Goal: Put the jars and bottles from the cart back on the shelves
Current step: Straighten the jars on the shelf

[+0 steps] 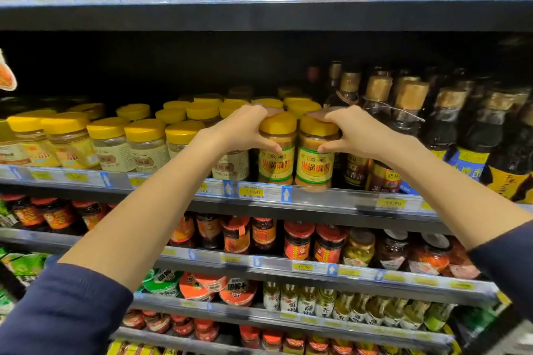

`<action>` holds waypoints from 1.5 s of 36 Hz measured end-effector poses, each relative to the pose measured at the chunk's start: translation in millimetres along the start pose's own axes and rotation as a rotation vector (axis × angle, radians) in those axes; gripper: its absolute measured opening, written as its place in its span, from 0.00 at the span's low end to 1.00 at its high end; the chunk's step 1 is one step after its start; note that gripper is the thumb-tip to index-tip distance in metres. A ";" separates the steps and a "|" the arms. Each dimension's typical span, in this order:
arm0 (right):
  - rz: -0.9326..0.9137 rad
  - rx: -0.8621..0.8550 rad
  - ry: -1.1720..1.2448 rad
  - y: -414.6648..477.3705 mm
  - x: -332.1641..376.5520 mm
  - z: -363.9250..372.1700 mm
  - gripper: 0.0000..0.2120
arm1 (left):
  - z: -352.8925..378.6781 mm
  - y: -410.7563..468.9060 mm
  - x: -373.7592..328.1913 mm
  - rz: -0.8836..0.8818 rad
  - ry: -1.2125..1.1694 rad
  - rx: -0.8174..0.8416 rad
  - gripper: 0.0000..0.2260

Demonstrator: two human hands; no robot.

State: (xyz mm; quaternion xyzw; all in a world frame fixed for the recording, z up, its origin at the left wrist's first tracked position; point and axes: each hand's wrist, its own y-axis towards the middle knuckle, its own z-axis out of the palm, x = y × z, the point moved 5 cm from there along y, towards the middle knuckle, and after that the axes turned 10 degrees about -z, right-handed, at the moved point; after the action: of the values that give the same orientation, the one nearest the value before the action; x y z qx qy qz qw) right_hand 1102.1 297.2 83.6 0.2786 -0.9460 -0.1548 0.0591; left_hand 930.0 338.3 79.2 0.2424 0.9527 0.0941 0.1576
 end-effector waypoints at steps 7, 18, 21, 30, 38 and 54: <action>-0.026 0.031 0.011 -0.8 0.9 1.7 0.32 | -2.0 -5.3 -1.2 -0.041 -0.005 0.023 0.41; -0.039 0.031 -0.041 -3.9 11.1 -1.4 0.37 | -15.9 -17.5 16.2 -0.069 0.147 -0.012 0.41; -0.036 0.029 -0.065 -0.9 20.2 -1.7 0.38 | -20.6 -22.4 26.6 -0.065 0.164 -0.019 0.40; 0.023 -0.017 -0.109 30.1 64.5 3.6 0.36 | -40.7 -32.9 80.1 -0.015 0.203 0.014 0.39; 0.080 -0.030 -0.177 62.7 112.0 20.9 0.35 | -56.2 -44.3 122.2 0.083 0.248 0.005 0.36; 0.194 0.092 -0.374 92.1 145.8 49.5 0.27 | -46.2 -54.4 154.8 0.136 0.308 -0.014 0.34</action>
State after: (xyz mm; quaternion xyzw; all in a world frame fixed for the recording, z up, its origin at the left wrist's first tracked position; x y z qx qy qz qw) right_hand 923.2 303.9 70.5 0.1550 -0.9689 -0.1540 -0.1159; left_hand 761.6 362.7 68.9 0.2879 0.9463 0.1471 0.0048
